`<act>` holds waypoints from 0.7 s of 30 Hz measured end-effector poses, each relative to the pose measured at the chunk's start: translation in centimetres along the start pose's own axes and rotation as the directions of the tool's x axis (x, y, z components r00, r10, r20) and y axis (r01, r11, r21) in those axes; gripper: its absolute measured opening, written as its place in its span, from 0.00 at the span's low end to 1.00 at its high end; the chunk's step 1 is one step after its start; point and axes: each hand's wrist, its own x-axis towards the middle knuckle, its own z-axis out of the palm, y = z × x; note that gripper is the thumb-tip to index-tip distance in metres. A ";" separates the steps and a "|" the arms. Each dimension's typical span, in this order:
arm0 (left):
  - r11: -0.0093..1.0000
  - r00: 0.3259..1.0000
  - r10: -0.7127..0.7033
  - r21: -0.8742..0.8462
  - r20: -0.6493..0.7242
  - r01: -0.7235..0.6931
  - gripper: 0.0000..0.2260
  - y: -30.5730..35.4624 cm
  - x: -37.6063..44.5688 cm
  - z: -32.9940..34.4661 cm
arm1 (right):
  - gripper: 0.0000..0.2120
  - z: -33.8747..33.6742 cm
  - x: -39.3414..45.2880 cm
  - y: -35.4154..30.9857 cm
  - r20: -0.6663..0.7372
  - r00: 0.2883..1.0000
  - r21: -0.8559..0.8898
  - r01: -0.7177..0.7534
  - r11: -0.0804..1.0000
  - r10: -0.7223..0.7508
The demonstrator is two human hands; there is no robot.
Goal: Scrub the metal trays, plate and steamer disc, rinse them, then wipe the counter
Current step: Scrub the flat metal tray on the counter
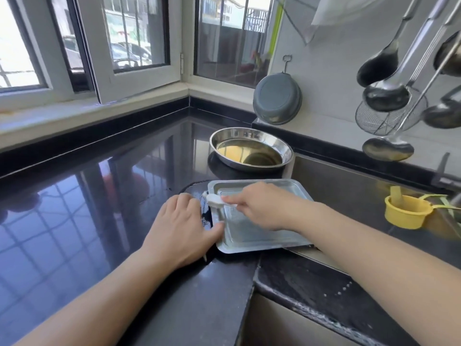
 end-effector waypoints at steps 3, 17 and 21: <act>1.000 1.000 -0.010 0.006 -0.001 0.010 0.26 0.2 0.1 0.0 | 0.21 0.4 -1.6 -0.7 0.035 0.997 -0.022 0.063 0.998 -0.062; 0.998 0.999 0.035 0.044 0.005 -0.036 0.29 0.6 0.6 0.2 | 0.22 -0.7 1.7 -0.2 -0.024 1.000 -0.112 -0.014 0.994 0.011; 0.999 0.999 0.044 0.032 -0.001 -0.044 0.29 0.4 0.8 0.4 | 0.21 -0.2 -1.5 -0.8 0.085 0.996 -0.102 0.022 0.994 -0.013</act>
